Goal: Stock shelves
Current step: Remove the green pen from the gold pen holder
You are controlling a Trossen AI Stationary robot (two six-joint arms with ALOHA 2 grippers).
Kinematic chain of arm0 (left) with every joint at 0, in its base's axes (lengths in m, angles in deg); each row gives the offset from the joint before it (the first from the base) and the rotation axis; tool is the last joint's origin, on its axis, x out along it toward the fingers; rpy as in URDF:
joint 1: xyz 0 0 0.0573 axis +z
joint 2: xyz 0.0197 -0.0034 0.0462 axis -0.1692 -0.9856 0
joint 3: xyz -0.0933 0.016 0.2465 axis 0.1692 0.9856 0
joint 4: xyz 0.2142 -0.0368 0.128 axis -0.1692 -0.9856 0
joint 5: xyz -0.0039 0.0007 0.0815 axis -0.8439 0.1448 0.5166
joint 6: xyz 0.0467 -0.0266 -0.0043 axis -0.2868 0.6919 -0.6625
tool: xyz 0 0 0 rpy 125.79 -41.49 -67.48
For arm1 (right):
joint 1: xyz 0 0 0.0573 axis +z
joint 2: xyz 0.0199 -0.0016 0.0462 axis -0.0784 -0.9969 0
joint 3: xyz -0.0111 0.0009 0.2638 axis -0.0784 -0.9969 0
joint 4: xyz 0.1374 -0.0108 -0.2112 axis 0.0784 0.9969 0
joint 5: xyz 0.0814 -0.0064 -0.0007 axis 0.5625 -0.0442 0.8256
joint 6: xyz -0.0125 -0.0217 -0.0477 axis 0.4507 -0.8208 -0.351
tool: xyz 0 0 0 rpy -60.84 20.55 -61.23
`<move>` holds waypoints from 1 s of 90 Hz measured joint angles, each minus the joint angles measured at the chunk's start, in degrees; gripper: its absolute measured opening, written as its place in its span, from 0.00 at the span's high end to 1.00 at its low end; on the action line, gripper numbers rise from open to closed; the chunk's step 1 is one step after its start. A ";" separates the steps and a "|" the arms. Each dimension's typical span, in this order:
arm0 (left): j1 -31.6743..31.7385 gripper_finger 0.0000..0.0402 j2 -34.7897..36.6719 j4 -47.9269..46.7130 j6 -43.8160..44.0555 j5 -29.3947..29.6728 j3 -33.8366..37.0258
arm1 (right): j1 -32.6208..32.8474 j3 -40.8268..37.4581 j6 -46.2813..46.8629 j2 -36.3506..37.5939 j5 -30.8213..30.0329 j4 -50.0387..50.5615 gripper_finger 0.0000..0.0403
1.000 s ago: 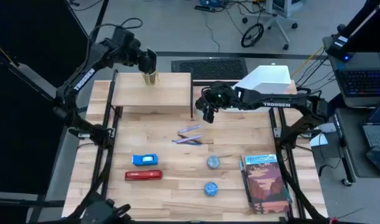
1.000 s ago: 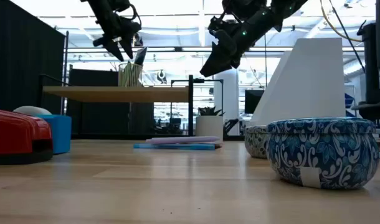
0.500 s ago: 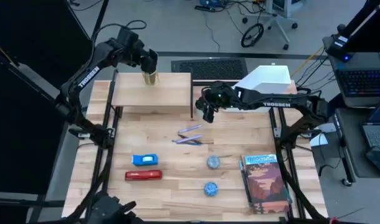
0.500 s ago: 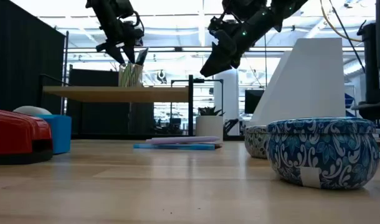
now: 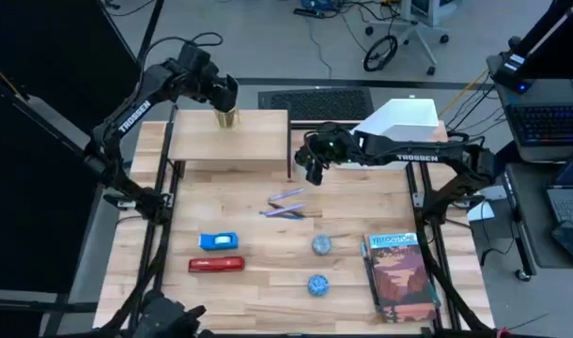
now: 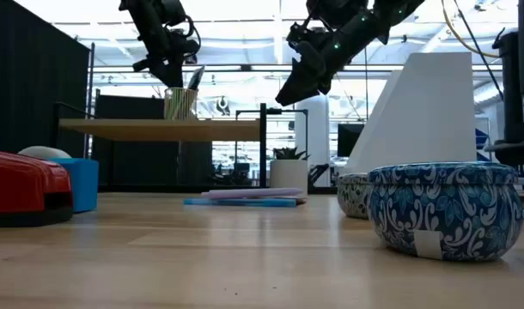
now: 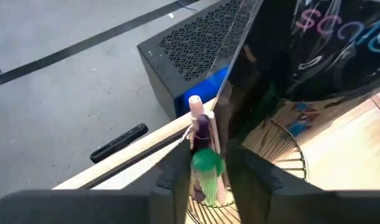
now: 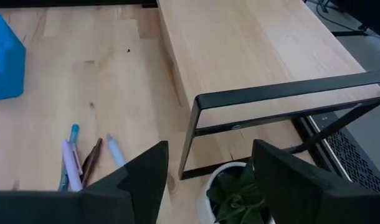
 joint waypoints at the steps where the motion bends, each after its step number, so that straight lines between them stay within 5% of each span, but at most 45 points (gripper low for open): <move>1: 0.00 0.84 0.00 -0.01 0.00 0.00 0.00 | 0.00 0.00 0.00 0.00 0.00 0.01 0.47; 21: 0.00 0.95 0.04 -0.57 -0.04 0.00 -0.02 | 0.00 0.00 0.01 0.00 0.00 -0.01 0.47; 53: -0.80 0.94 0.47 -1.05 -0.24 0.04 -0.02 | 0.00 0.00 0.02 0.00 0.00 -0.01 0.47; 90: -0.85 0.94 8.76 -1.08 -2.16 -3.93 -5.68 | -0.43 0.00 -0.20 -0.02 -0.39 -1.12 0.47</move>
